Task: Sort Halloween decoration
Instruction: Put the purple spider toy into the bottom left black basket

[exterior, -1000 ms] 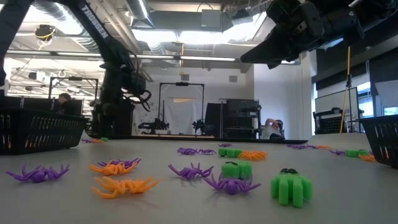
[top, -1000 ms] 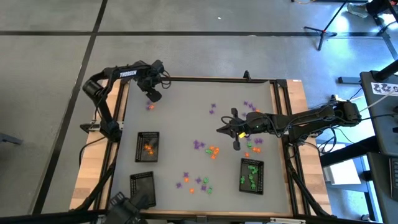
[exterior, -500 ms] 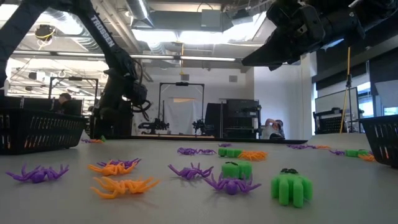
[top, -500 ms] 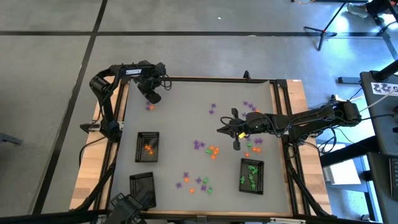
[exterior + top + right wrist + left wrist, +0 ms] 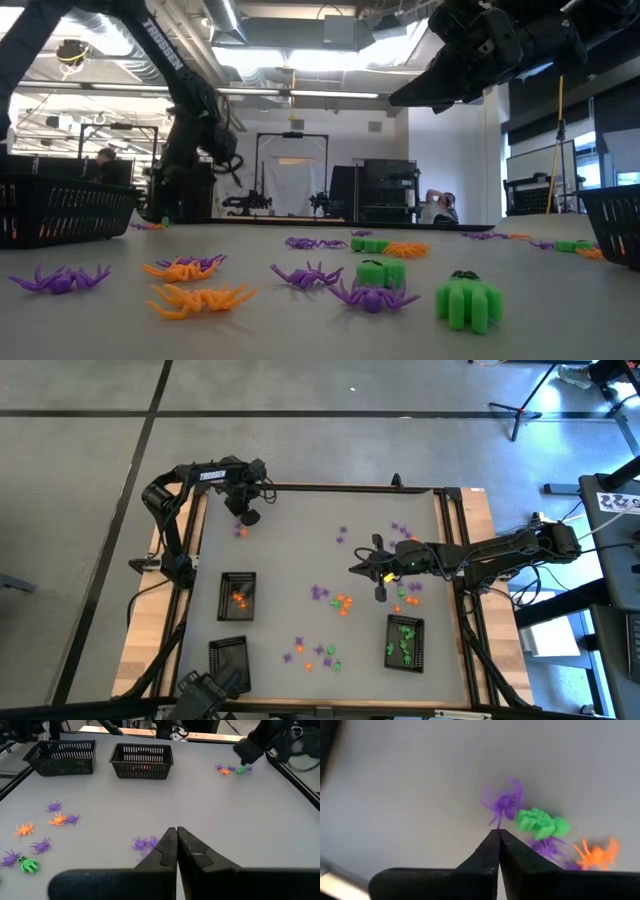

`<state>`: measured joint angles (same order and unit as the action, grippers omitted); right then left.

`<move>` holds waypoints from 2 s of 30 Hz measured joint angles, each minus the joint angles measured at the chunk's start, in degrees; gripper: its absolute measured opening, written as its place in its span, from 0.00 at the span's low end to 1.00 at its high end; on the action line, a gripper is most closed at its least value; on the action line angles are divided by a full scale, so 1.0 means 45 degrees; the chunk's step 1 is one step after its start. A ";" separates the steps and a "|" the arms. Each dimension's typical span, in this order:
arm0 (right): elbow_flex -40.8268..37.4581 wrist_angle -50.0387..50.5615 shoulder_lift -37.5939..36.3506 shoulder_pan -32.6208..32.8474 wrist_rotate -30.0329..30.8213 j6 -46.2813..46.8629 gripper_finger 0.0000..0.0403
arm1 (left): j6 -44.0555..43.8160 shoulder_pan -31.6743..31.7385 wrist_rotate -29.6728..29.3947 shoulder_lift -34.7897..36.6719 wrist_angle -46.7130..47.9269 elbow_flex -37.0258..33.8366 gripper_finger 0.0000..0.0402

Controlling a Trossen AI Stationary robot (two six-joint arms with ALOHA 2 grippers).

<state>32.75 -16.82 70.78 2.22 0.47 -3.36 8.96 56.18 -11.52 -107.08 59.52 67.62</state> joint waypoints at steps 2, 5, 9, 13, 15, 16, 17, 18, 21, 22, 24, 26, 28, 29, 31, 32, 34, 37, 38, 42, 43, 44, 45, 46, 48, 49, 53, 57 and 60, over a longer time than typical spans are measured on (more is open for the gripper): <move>0.0000 0.0000 0.0000 0.0000 0.0000 0.0000 0.01 | -0.0080 -0.0034 -0.0024 0.0461 0.0045 0.0216 0.00; 0.0000 -0.0005 0.0000 0.0000 0.0000 0.0000 0.01 | -0.0206 -0.0209 0.0056 0.1137 0.0377 0.0508 0.00; 0.0000 -0.0010 0.0000 0.0000 0.0000 0.0000 0.01 | -0.0430 -0.0691 0.0158 0.2146 0.1053 0.0854 0.00; 0.0000 -0.0023 0.0000 0.0000 0.0000 0.0000 0.01 | -0.0652 -0.1278 0.0799 0.2794 0.1115 0.0854 0.00; 0.0000 -0.0026 0.0003 0.0000 0.0000 0.0000 0.01 | -0.0998 -0.1477 0.0828 0.2807 0.0702 0.0854 0.00; 0.0000 -0.0029 0.0005 0.0000 0.0000 0.0000 0.01 | -0.1171 -0.1521 0.0838 0.2784 0.0427 0.0849 0.01; 0.0000 -0.0029 0.0005 0.0000 0.0000 0.0000 0.01 | -0.1312 -0.1533 0.0840 0.2728 0.0138 0.0849 0.02; 0.0000 -0.0034 0.0005 0.0000 0.0000 0.0000 0.01 | -0.1457 -0.1532 0.0875 0.2619 -0.0188 0.0849 0.03; 0.0000 -0.0042 0.0005 0.0000 -0.0005 0.0032 0.01 | -0.1798 -0.1272 0.1227 0.1968 -0.0657 0.0848 0.09; 0.0000 -0.0044 0.0005 0.0000 0.0000 0.0036 0.01 | -0.1883 -0.1161 0.1214 0.1712 -0.0670 0.0845 0.12; 0.0000 -0.0039 0.0005 0.0000 -0.0001 0.0050 0.01 | -0.1916 -0.0933 0.1067 0.1109 -0.0664 0.0845 0.18; 0.0000 -0.0034 0.0005 0.0000 0.0000 0.0053 0.01 | -0.2017 -0.0748 0.0987 0.0535 -0.0623 0.0840 0.25; 0.0000 -0.0030 0.0005 0.0000 -0.0005 0.0053 0.01 | -0.2247 -0.0620 0.0935 0.0167 -0.0587 0.0840 0.31; 0.0000 -0.0025 0.0005 0.0000 -0.0004 0.0053 0.01 | -0.2335 -0.0571 0.0859 0.0034 -0.0568 0.0840 0.34; 0.0000 -0.0018 0.0005 0.0000 -0.0004 0.0056 0.01 | -0.2632 -0.0522 0.0352 -0.0149 -0.0551 0.0840 0.38; 0.0000 -0.0010 0.0005 0.0000 -0.0005 0.0056 0.01 | -0.2764 -0.0501 0.0072 -0.0181 -0.0539 0.0840 0.39; 0.0000 0.0014 0.0005 0.0000 -0.0005 0.0055 0.01 | -0.2974 -0.0433 -0.0298 -0.0195 -0.0536 0.0840 0.40; 0.0000 0.0063 0.0005 0.0000 -0.0005 0.0052 0.01 | -0.3287 -0.0282 -0.0165 -0.0215 -0.0557 0.0840 0.40; 0.0000 0.0063 0.0005 0.0000 -0.0005 0.0034 0.01 | -0.3304 -0.0237 -0.0150 -0.0215 -0.0580 0.0840 0.40; 0.0000 0.0063 0.0005 0.0000 -0.0005 0.0024 0.01 | -0.3300 -0.0126 0.0015 -0.0215 -0.0720 0.0840 0.40; 0.0000 0.0063 0.0005 0.0000 -0.0005 0.0019 0.01 | -0.3304 -0.0102 0.0212 -0.0215 -0.0783 0.0840 0.40; 0.0000 0.0063 0.0005 0.0000 -0.0005 0.0019 0.01 | -0.3304 -0.0085 0.0453 -0.0215 -0.0865 0.0840 0.40; 0.0000 0.0063 0.0005 0.0000 -0.0005 0.0019 0.01 | -0.3308 -0.0078 0.0632 -0.0219 -0.0921 0.0840 0.40; 0.0000 0.0063 0.0005 0.0000 -0.0005 0.0019 0.01 | -0.3322 -0.0078 0.0732 -0.0239 -0.0931 0.0840 0.40; 0.0000 0.0059 0.0005 0.0000 -0.0005 0.0019 0.01 | -0.3338 -0.0083 0.0775 -0.0380 -0.0868 0.0840 0.40; 0.0000 0.0063 0.0005 0.0000 -0.0005 0.0017 0.01 | -0.3341 -0.0083 0.0769 -0.0511 -0.0777 0.0840 0.40; 0.0000 0.0063 0.0005 0.0000 -0.0005 0.0019 0.01 | -0.3330 -0.0083 0.0917 -0.1040 -0.0475 0.0844 0.40; 0.0000 0.0063 0.0005 0.0004 -0.0005 0.0015 0.01 | -0.3314 -0.0083 0.0906 -0.1206 -0.0412 0.0893 0.39; 0.0000 0.0063 0.0005 0.0001 -0.0005 0.0015 0.01 | -0.3309 -0.0088 0.0969 -0.1210 -0.0403 0.0888 0.34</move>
<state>32.75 -16.53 70.81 2.22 0.45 -3.29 -5.93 55.79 -7.16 -112.53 57.70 71.61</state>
